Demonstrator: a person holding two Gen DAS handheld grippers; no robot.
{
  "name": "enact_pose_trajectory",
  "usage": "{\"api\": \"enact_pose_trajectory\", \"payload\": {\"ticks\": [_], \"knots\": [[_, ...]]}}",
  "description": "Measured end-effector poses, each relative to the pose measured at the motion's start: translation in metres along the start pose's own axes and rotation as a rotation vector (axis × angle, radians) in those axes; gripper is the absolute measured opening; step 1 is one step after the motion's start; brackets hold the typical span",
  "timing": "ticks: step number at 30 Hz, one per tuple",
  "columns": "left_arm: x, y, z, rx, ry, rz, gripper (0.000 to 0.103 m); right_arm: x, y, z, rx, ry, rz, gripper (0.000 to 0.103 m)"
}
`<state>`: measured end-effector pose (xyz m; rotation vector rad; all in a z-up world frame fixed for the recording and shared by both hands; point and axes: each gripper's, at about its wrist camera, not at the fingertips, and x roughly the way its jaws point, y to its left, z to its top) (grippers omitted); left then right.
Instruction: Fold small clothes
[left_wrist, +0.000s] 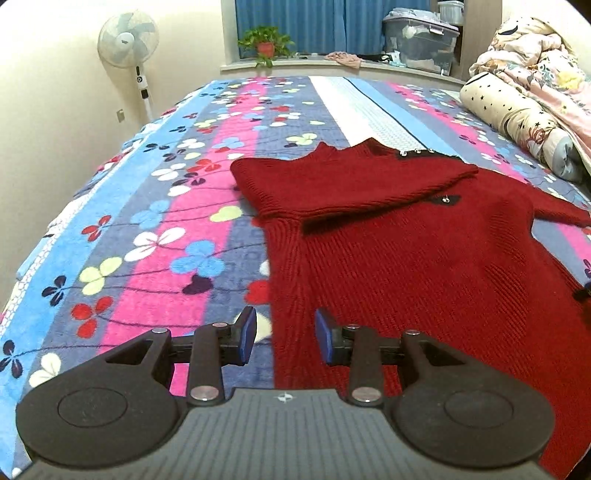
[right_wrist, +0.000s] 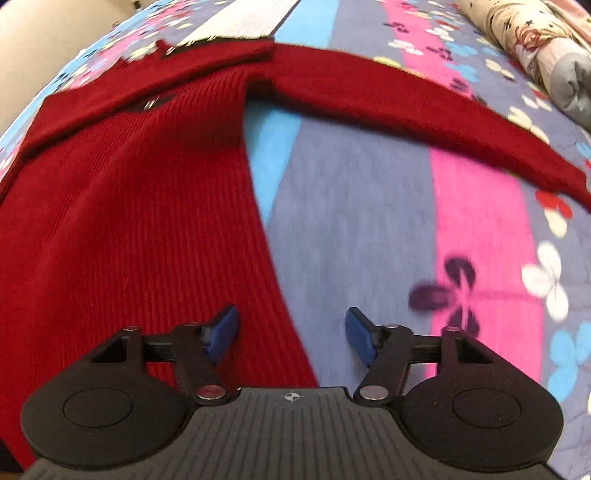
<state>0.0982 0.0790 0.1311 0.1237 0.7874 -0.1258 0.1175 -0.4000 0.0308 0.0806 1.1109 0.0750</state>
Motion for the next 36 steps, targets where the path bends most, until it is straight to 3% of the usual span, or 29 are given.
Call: {"api": "enact_pose_trajectory", "payload": {"ticks": [2, 3, 7, 15, 17, 19, 21, 23, 27, 30, 33, 36], "knots": [[0.000, 0.003, -0.002, -0.001, 0.003, 0.003, 0.039, -0.006, -0.002, -0.013, -0.017, -0.011, 0.023, 0.041], [-0.001, 0.005, -0.003, -0.003, -0.001, 0.002, 0.039, -0.011, -0.002, -0.017, -0.030, -0.022, 0.054, 0.018], [-0.006, 0.007, -0.003, -0.022, -0.017, -0.011, 0.039, -0.034, -0.004, -0.031, -0.031, -0.054, 0.114, 0.006], [-0.005, 0.000, -0.005, 0.002, -0.012, -0.030, 0.039, -0.061, -0.020, -0.049, -0.021, -0.035, 0.114, 0.007], [-0.002, -0.003, -0.006, 0.010, 0.002, -0.036, 0.039, -0.064, -0.010, -0.048, -0.082, -0.082, 0.077, 0.011], [0.000, -0.006, -0.008, 0.021, 0.013, -0.048, 0.039, -0.072, -0.003, -0.045, -0.105, -0.170, 0.043, 0.024], [0.003, -0.008, -0.010, 0.036, 0.024, -0.057, 0.040, -0.079, 0.003, -0.039, -0.100, -0.234, 0.084, 0.037], [0.007, -0.011, -0.012, 0.055, 0.042, -0.060, 0.040, -0.079, 0.010, -0.036, -0.108, -0.258, 0.126, 0.038], [0.017, -0.013, -0.015, 0.071, 0.085, -0.050, 0.040, -0.053, 0.034, -0.037, -0.233, -0.156, 0.194, 0.043], [0.031, -0.010, -0.020, 0.074, 0.160, -0.011, 0.046, -0.020, 0.047, -0.045, -0.352, -0.028, 0.075, 0.045], [0.050, -0.003, -0.029, 0.070, 0.279, 0.073, 0.047, -0.030, 0.050, -0.039, -0.333, -0.073, 0.062, 0.045], [0.047, 0.008, -0.028, 0.021, 0.261, 0.064, 0.050, -0.043, 0.049, -0.034, -0.307, -0.148, 0.064, 0.045]]}}
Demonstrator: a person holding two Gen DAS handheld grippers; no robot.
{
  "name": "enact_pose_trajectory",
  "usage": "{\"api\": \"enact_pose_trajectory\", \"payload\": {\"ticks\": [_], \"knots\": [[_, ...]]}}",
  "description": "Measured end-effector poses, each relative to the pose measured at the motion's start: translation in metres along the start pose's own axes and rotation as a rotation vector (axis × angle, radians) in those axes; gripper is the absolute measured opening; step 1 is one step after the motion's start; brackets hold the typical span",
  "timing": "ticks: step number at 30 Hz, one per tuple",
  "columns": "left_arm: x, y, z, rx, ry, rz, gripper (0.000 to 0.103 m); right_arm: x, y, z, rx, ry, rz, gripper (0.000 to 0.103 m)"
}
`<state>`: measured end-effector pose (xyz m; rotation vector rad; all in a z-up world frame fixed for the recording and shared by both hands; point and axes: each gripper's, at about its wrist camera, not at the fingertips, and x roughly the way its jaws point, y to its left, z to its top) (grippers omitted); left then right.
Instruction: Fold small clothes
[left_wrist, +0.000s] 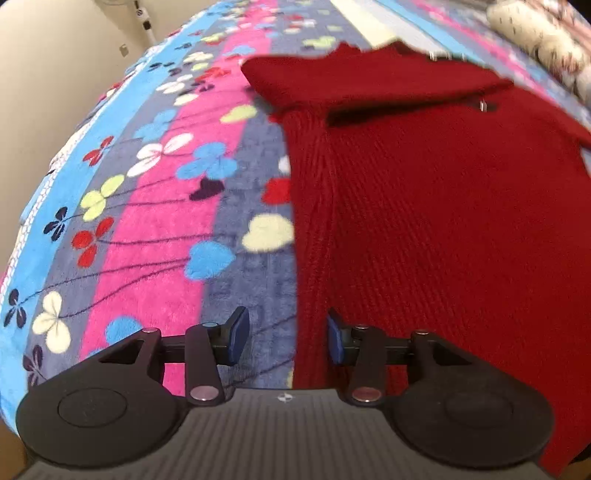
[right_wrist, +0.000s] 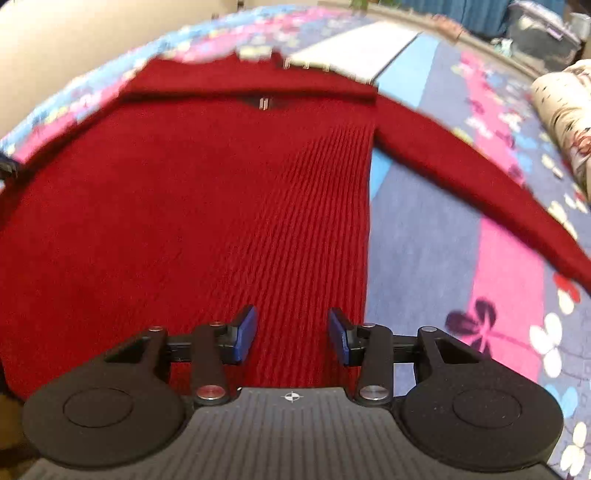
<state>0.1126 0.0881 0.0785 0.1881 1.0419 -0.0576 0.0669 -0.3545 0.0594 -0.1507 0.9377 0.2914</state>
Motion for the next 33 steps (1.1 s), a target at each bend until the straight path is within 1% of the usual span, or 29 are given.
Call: {"api": "enact_pose_trajectory", "payload": {"ticks": [2, 4, 7, 9, 10, 11, 12, 16, 19, 23, 27, 29, 33], "knots": [[-0.010, 0.004, 0.001, -0.023, -0.058, -0.012, 0.054, -0.005, -0.001, 0.005, 0.021, -0.044, -0.011, 0.045], [-0.017, 0.003, 0.003, -0.029, -0.111, 0.000, 0.057, -0.009, -0.001, 0.010, 0.038, -0.087, -0.039, 0.045], [-0.028, -0.006, 0.005, -0.005, -0.196, 0.049, 0.065, -0.014, -0.008, 0.023, 0.086, -0.151, -0.062, 0.045], [-0.035, -0.014, 0.008, 0.008, -0.250, 0.080, 0.075, -0.016, -0.012, 0.033, 0.127, -0.195, -0.062, 0.045], [-0.038, -0.018, 0.011, 0.014, -0.277, 0.102, 0.077, -0.017, -0.014, 0.037, 0.144, -0.213, -0.063, 0.045], [-0.040, -0.022, 0.013, 0.016, -0.295, 0.129, 0.083, -0.017, -0.016, 0.042, 0.162, -0.230, -0.064, 0.045], [-0.041, -0.024, 0.015, 0.015, -0.306, 0.161, 0.085, -0.018, -0.019, 0.047, 0.188, -0.248, -0.064, 0.045], [-0.035, -0.032, 0.028, 0.006, -0.298, 0.236, 0.085, -0.018, -0.030, 0.060, 0.285, -0.272, -0.059, 0.045], [-0.032, -0.042, 0.043, 0.012, -0.309, 0.278, 0.085, -0.011, -0.037, 0.072, 0.319, -0.272, -0.098, 0.045], [-0.026, -0.062, 0.073, -0.043, -0.317, 0.326, 0.085, -0.006, -0.047, 0.079, 0.361, -0.248, -0.147, 0.045], [-0.015, -0.094, 0.108, -0.034, -0.327, 0.433, 0.085, -0.002, -0.079, 0.087, 0.475, -0.238, -0.187, 0.045], [-0.007, -0.112, 0.124, -0.027, -0.340, 0.473, 0.085, -0.002, -0.097, 0.088, 0.539, -0.244, -0.201, 0.045], [0.009, -0.150, 0.151, -0.014, -0.355, 0.476, 0.085, -0.007, -0.129, 0.086, 0.653, -0.255, -0.234, 0.045]]}}
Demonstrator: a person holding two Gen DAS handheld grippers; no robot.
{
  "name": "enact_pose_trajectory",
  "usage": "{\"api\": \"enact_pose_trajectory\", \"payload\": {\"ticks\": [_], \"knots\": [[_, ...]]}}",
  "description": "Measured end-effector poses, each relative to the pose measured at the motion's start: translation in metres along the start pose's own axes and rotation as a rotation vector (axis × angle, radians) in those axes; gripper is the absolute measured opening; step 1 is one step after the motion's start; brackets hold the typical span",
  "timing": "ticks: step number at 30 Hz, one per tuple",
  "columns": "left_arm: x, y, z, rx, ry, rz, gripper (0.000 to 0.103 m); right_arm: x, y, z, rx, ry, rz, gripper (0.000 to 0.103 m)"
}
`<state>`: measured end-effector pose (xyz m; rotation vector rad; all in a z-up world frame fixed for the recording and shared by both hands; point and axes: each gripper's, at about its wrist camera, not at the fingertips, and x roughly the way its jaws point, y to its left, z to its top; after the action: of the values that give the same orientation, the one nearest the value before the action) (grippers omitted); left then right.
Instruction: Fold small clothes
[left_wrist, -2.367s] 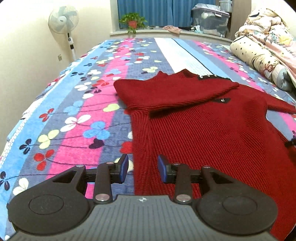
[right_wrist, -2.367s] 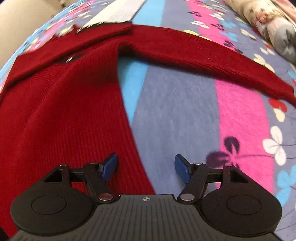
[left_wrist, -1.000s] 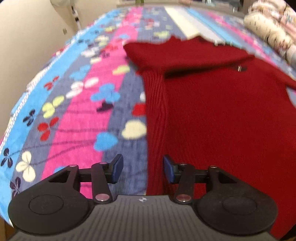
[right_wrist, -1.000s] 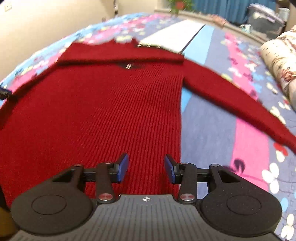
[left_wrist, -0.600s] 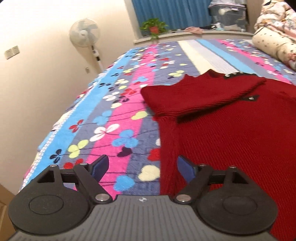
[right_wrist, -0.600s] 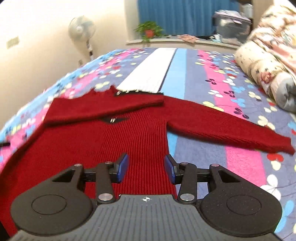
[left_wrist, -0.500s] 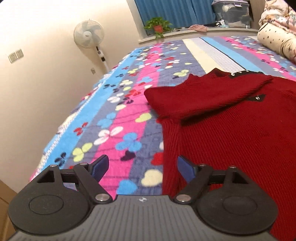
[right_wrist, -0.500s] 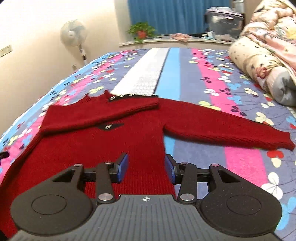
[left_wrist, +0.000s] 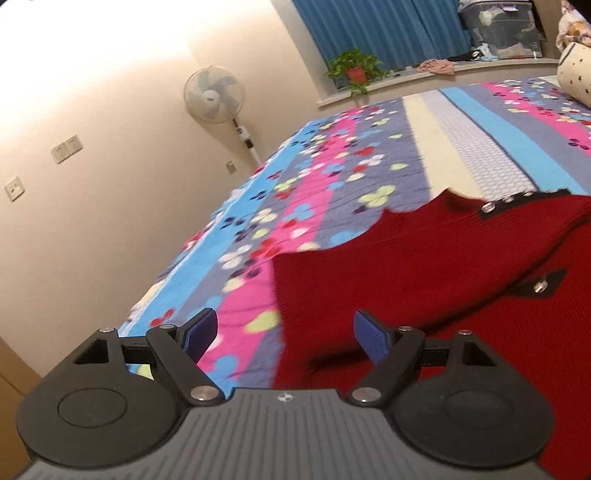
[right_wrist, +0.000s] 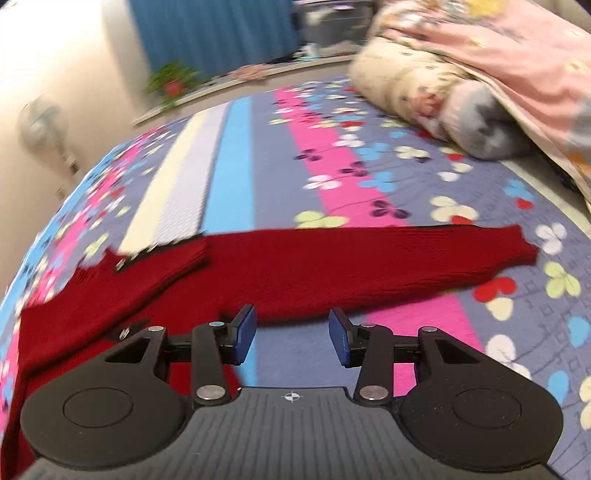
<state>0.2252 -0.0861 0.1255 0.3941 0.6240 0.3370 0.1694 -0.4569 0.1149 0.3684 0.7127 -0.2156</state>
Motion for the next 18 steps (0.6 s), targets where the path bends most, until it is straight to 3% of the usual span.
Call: {"api": "enact_pose_trajectory", "payload": {"ticks": [7, 12, 16, 17, 18], "knots": [[0.007, -0.097, 0.018, 0.112, -0.053, -0.083, 0.085, -0.001, -0.042, 0.015, 0.205, -0.013, -0.025, 0.045], [0.010, -0.156, 0.022, 0.191, -0.126, -0.208, 0.085, 0.003, -0.048, 0.018, 0.222, -0.010, -0.024, 0.045], [0.027, -0.193, 0.029, 0.261, -0.135, -0.269, 0.085, 0.009, -0.047, 0.019, 0.218, 0.000, -0.029, 0.045], [0.033, -0.200, 0.030, 0.284, -0.127, -0.269, 0.082, 0.009, -0.045, 0.018, 0.212, 0.002, -0.031, 0.045], [0.041, -0.205, 0.030, 0.307, -0.115, -0.269, 0.070, 0.013, -0.044, 0.018, 0.202, 0.007, -0.034, 0.045]]}}
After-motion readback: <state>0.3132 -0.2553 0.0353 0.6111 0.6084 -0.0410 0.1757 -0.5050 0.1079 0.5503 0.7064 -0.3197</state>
